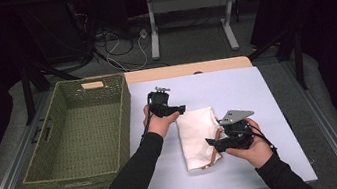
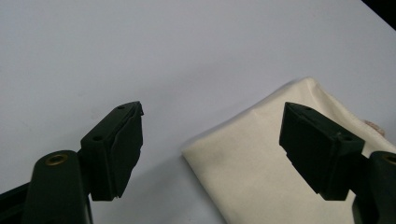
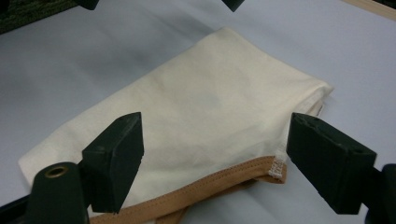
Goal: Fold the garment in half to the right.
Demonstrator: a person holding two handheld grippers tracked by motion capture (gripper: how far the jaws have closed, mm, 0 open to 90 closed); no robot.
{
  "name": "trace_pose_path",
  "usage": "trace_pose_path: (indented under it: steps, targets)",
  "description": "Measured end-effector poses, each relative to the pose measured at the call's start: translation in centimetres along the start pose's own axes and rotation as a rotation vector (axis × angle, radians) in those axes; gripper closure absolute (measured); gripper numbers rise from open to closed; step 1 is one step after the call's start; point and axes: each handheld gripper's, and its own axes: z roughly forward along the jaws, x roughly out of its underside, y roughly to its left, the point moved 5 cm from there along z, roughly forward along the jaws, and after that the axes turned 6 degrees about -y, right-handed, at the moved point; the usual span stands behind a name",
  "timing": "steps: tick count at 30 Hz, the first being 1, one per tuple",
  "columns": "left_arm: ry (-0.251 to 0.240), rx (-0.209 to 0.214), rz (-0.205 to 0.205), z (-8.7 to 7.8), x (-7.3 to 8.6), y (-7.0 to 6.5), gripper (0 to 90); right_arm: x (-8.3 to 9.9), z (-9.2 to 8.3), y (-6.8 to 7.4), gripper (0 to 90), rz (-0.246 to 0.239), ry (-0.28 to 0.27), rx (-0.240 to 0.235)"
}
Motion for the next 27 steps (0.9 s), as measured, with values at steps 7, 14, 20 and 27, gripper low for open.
trace_pose_path:
  steps: [7, 14, 20, 27]
  targets:
    - [0.049, 0.019, 0.049, 0.9, 0.2, 0.1, 27.3, 0.0, 0.0, 0.3, 15.5, -0.038, 0.013, -0.017]
    - [0.07, 0.041, 0.071, 1.7, 0.4, 0.2, 33.2, 0.0, -0.3, 0.4, 12.0, -0.041, 0.025, -0.025]
    - [0.079, 0.049, 0.045, 2.2, 0.6, 0.6, 37.5, 0.1, -0.3, 0.3, 10.6, -0.042, 0.034, -0.035]
    - [0.104, 0.063, 0.009, 2.5, 0.8, 0.9, 44.2, 0.2, -0.2, 0.4, 13.7, -0.04, 0.036, -0.04]
